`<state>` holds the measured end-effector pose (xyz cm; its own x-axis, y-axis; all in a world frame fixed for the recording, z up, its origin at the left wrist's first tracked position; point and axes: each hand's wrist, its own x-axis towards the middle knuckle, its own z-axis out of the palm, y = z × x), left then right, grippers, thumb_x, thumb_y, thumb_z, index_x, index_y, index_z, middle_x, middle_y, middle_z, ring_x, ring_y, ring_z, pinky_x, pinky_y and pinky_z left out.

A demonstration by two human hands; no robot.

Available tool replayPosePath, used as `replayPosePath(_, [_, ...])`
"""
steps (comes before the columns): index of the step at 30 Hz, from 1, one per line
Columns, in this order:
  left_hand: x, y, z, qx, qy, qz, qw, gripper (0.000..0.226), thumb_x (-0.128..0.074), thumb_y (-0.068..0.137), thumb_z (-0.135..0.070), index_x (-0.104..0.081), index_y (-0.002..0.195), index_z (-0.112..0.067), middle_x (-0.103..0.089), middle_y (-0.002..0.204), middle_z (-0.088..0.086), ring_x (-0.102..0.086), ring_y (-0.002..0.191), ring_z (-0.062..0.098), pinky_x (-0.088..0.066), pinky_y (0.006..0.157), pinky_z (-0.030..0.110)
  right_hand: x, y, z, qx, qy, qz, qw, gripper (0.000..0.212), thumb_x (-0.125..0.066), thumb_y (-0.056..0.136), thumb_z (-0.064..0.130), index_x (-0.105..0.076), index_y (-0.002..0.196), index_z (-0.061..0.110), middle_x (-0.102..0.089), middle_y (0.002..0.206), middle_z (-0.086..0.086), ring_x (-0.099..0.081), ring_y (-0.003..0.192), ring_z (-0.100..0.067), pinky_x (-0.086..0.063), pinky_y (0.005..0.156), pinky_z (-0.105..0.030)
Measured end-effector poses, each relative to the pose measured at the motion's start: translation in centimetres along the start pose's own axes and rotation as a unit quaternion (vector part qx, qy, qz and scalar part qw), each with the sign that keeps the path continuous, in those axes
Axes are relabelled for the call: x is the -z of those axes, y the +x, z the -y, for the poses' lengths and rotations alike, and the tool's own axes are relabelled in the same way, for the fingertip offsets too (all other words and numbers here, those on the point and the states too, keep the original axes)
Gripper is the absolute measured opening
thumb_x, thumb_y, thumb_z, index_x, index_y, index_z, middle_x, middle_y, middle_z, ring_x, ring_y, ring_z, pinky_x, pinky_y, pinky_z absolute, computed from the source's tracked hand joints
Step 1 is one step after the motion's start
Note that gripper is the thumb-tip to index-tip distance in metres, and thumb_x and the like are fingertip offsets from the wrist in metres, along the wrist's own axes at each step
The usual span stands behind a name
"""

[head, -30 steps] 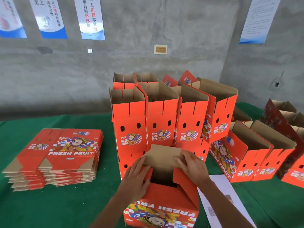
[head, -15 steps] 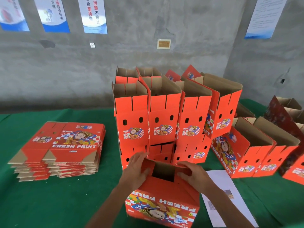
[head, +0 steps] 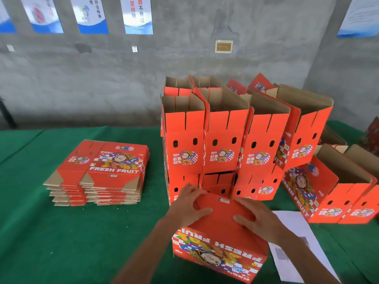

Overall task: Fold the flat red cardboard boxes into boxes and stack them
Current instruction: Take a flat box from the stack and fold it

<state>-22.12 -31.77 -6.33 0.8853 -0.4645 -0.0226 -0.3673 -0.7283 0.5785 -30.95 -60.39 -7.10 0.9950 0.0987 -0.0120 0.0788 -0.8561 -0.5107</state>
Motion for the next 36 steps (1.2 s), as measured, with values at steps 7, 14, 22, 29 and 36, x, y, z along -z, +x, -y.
replayPosePath(7, [-0.4,0.7,-0.8,0.039,0.115,-0.003,0.993,0.095,-0.064,0.085,-0.073,-0.008,0.158,-0.050,0.001,0.171,-0.010,0.003,0.159,0.021,-0.040,0.110,0.060,-0.3,1.3,1.4,-0.066,-0.049,-0.022,0.996,0.070,-0.062,0.082,0.077,-0.044,0.140,0.042,-0.055,0.137,0.014,-0.050,0.115,-0.007,-0.044,0.090,-0.027])
replayPosePath(14, [-1.2,1.0,-0.6,0.040,0.162,-0.014,0.986,0.064,-0.028,0.096,-0.079,-0.018,0.153,-0.052,-0.009,0.170,-0.004,-0.025,0.149,0.034,-0.045,0.104,0.057,-1.1,0.8,2.0,-0.071,-0.094,-0.053,0.992,0.067,-0.059,0.087,0.073,-0.045,0.140,0.035,-0.054,0.132,0.014,-0.051,0.122,-0.014,-0.047,0.097,-0.034])
replayPosePath(22, [-1.1,0.5,0.8,0.082,0.116,-0.073,0.987,0.057,-0.026,0.099,-0.072,-0.035,0.146,-0.044,-0.028,0.160,-0.011,-0.044,0.137,0.027,-0.052,0.097,0.057,-0.3,-1.0,1.6,-0.259,0.280,-0.202,0.902,0.063,-0.025,0.099,0.066,-0.062,0.087,0.016,-0.064,0.082,-0.002,-0.060,0.075,-0.014,-0.045,0.069,-0.030])
replayPosePath(29, [-0.4,-0.1,1.9,0.086,0.088,-0.081,0.989,0.054,-0.027,0.099,-0.072,-0.038,0.144,-0.045,-0.033,0.154,-0.013,-0.049,0.131,0.025,-0.053,0.096,0.055,-2.0,-2.9,-0.6,-0.430,0.387,0.092,0.811,0.075,-0.035,0.097,0.077,-0.065,0.112,0.010,-0.077,0.099,-0.017,-0.074,0.084,-0.027,-0.061,0.073,-0.035])
replayPosePath(36, [-0.1,-1.2,2.4,0.075,0.079,-0.084,0.990,0.051,-0.030,0.098,-0.072,-0.040,0.141,-0.046,-0.034,0.153,-0.014,-0.048,0.131,0.022,-0.052,0.096,0.053,-2.1,-3.9,-0.8,-0.436,0.476,0.132,0.752,0.075,-0.053,0.087,0.081,-0.062,0.131,0.021,-0.069,0.091,-0.009,-0.069,0.074,-0.017,-0.058,0.071,-0.028])
